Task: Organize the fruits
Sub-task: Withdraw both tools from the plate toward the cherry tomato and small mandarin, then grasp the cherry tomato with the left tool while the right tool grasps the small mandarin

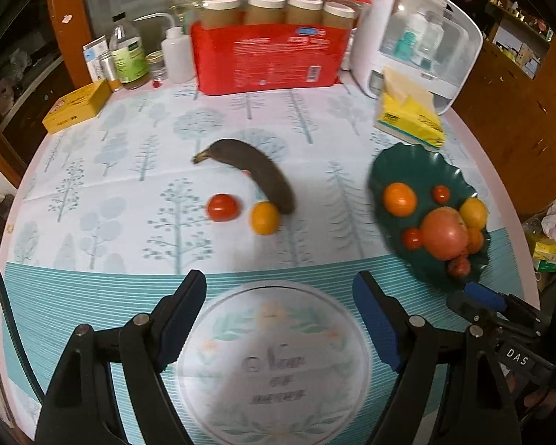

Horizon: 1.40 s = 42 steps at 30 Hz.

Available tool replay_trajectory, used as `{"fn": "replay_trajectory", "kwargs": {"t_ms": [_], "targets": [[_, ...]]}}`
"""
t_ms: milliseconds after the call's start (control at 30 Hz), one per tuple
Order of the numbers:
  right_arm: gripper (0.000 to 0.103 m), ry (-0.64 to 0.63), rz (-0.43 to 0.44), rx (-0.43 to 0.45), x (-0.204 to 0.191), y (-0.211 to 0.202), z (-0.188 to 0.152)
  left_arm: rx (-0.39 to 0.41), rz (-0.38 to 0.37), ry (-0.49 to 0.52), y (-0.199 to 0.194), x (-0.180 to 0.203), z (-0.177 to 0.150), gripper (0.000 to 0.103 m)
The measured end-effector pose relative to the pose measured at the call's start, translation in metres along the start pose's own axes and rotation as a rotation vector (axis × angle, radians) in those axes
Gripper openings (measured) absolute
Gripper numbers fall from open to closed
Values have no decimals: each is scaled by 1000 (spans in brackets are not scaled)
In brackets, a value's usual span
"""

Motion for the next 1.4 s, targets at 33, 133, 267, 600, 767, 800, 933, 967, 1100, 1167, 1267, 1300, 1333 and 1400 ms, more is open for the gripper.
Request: {"fn": "replay_trajectory", "kwargs": {"t_ms": [33, 133, 267, 600, 767, 800, 933, 967, 1100, 1167, 1267, 1300, 1333, 1400], "targets": [[56, 1, 1, -4, -4, 2, 0, -1, 3, 2, 0, -4, 0, 80], [56, 1, 0, -15, -18, 11, 1, -12, 7, 12, 2, -21, 4, 80], [56, 1, 0, -28, -36, 23, 1, -20, 6, 37, 5, -37, 8, 80], [56, 15, 7, -40, -76, 58, 6, -50, -4, 137, 29, -58, 25, 80], [56, 17, 9, -49, -92, 81, 10, -55, -9, 197, 46, -62, 40, 80], [56, 16, 11, -49, -96, 86, 12, -57, -12, 207, 51, -63, 42, 80], [56, 9, 13, -48, -105, 100, 19, -61, -20, 234, 66, -63, 54, 80], [56, 4, 13, -48, -107, 104, 22, -62, -24, 237, 71, -63, 58, 80], [56, -29, 3, -39, -117, 116, 34, -67, -42, 235, 87, -63, 68, 80], [56, -50, 3, -35, -122, 122, 40, -73, -52, 232, 95, -63, 72, 80], [56, -92, 0, -27, -130, 130, 46, -87, -59, 225, 105, -64, 73, 80], [56, -107, -3, -20, -133, 133, 48, -92, -60, 222, 108, -65, 73, 80], [56, -114, -4, -17, -134, 134, 48, -97, -64, 217, 111, -66, 73, 80], [56, -130, 1, -11, -137, 141, 50, -105, -73, 210, 118, -68, 73, 80]]}}
Point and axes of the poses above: each gripper's, at about its wrist camera, not at the fingertips, and y roughly the way its jaws point, x to its right, z to its top, the point moved 5 cm from there along y, roughly the way its jaws point, and after that the axes turned 4 degrees about -y, right-handed, at the moved point
